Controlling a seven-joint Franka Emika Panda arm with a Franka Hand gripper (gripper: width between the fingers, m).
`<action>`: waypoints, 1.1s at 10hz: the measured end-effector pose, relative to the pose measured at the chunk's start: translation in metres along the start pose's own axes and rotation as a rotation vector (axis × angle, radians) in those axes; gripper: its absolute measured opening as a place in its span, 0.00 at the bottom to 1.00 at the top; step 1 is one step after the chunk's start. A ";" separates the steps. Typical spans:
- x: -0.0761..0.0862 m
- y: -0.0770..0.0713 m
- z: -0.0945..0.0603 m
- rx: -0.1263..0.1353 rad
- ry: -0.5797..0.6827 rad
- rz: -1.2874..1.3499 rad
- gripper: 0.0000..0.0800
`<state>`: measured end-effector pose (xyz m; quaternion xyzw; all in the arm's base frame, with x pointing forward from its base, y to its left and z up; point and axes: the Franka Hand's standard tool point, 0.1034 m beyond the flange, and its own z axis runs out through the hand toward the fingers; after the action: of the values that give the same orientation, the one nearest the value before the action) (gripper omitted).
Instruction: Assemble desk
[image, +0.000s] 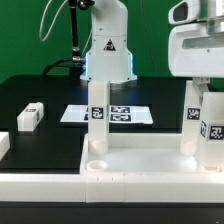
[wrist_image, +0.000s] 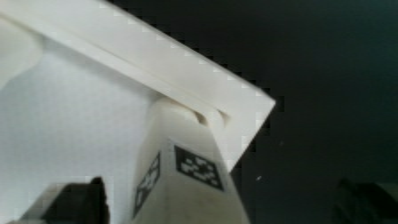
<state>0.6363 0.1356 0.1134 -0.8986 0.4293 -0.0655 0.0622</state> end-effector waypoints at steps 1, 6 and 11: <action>0.001 0.001 0.000 -0.001 0.000 -0.050 0.81; 0.019 0.011 -0.002 -0.010 0.028 -0.587 0.81; 0.024 0.008 0.002 -0.063 0.027 -0.873 0.78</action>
Offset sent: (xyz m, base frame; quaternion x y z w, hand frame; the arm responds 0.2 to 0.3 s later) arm 0.0000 0.0000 0.0000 0.0000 0.0000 -0.1938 0.9810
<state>0.6454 0.1120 0.1111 -0.9964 0.0119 -0.0842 -0.0043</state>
